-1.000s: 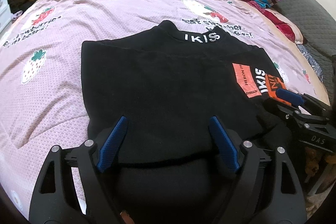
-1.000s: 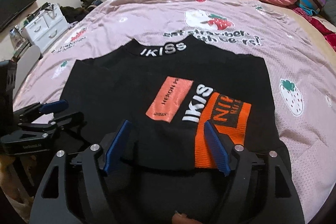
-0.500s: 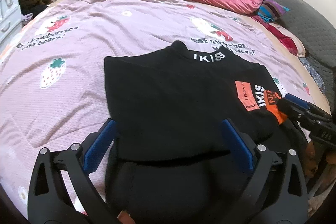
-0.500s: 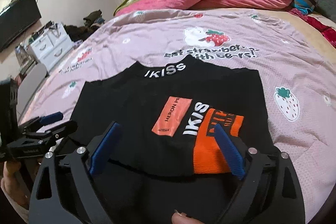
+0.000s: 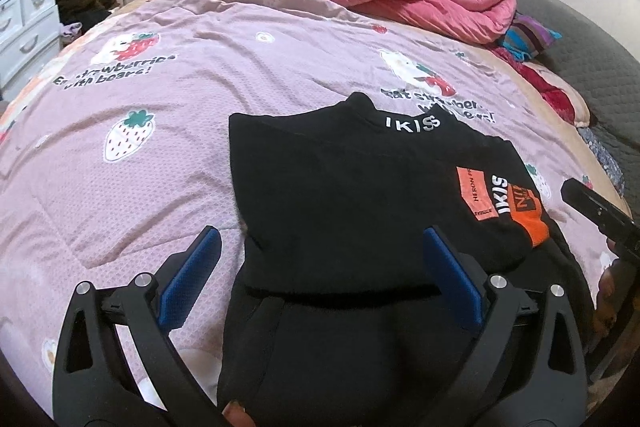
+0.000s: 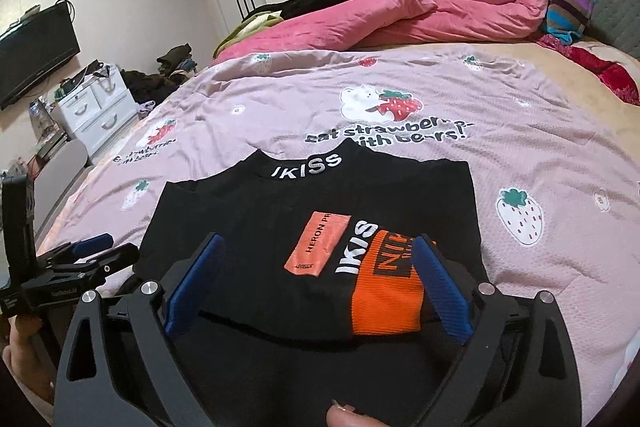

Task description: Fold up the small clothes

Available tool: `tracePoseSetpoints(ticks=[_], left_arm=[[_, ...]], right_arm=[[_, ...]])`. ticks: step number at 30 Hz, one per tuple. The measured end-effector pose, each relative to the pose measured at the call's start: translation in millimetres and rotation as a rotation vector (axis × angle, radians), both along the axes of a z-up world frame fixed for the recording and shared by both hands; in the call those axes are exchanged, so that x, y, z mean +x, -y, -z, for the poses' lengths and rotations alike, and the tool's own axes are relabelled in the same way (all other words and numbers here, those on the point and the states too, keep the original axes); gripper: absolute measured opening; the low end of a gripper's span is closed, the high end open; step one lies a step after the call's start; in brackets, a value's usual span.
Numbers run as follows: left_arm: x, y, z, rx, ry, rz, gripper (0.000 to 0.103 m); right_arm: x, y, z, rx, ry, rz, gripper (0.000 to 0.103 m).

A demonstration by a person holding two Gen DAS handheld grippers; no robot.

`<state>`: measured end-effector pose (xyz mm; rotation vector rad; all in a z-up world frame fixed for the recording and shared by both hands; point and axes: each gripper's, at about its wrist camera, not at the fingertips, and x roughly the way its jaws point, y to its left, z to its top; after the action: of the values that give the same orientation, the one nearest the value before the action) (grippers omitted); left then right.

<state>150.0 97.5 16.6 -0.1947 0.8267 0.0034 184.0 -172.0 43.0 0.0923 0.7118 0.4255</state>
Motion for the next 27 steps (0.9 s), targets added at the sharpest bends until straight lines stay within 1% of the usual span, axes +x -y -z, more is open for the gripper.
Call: tracePoseSetpoints(ticks=[5,15,21,27], left_arm=[[-6,-2,-1,-0.006,0.006,-0.012,0.094],[-28,-13,-12,-0.029,0.053,-0.064,0.094],[-50,-16,-15,-0.013,0.079,-0.083,0.094],[-71,-19,-12,-0.004,0.08,-0.088,0.094]], right_arm=[[-5,2,-2,0.0,0.011,-0.001,0.094],[-27,16,-1,-0.004,0.024,0.006,0.095],[-45,30,0,0.025,0.026,0.02,0.095],[-55,41,5,0.05,0.006,0.029,0.095]])
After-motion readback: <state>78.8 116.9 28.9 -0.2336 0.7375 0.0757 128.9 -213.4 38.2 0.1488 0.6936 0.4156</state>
